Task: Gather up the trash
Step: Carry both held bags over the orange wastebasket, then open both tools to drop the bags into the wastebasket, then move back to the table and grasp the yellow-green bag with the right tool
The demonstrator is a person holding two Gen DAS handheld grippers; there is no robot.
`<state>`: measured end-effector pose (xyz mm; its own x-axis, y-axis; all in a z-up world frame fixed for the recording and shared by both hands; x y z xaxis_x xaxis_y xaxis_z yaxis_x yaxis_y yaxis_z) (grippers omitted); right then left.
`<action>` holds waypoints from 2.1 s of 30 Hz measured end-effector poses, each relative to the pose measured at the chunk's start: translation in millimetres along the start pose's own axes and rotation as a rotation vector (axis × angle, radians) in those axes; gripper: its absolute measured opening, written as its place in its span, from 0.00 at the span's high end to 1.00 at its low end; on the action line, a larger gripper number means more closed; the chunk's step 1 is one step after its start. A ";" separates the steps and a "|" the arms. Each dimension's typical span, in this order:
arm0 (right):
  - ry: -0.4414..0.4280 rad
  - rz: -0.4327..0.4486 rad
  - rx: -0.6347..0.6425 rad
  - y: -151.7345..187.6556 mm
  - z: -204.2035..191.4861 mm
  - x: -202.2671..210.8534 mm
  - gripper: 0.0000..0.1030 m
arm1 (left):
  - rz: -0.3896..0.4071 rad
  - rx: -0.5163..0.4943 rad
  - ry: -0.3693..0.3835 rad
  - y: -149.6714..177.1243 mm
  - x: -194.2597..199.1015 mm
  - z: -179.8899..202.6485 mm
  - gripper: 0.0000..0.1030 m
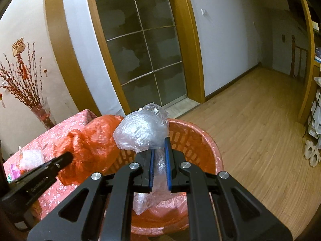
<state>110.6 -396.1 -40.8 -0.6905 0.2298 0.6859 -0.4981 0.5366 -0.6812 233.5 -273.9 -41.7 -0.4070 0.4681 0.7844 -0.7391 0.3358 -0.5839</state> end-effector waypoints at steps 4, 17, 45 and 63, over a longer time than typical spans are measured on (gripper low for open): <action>-0.023 -0.027 -0.021 -3.9 4.4 -9.1 0.90 | -0.027 -0.007 0.006 -1.2 -16.0 3.5 0.82; -0.026 -0.041 -0.052 -2.4 14.1 -13.8 0.51 | -0.075 -0.013 -0.003 8.0 -36.9 -5.6 0.59; -0.172 -0.061 0.211 38.7 -118.4 22.4 0.44 | 0.155 0.140 -0.222 63.4 137.7 -132.5 0.35; -0.295 -0.293 0.467 100.6 -268.8 -37.5 0.44 | 0.162 0.374 -0.482 127.1 210.8 -297.0 0.33</action>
<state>227.4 -132.4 -66.2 -0.5733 -0.1431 0.8067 -0.8192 0.1161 -0.5616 213.1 110.2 -12.7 -0.6611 0.0390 0.7493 -0.7501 -0.0576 -0.6588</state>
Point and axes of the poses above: each gripper's, at about its wrist camera, not at the fingertips, and x roughly against the way its jaws point, z to its right, y to its underside, the point moved 3 cm from there along -x, roughly the way its jaws point, and after that the axes turned 12 degrees about -z, right-handed, at the moved point
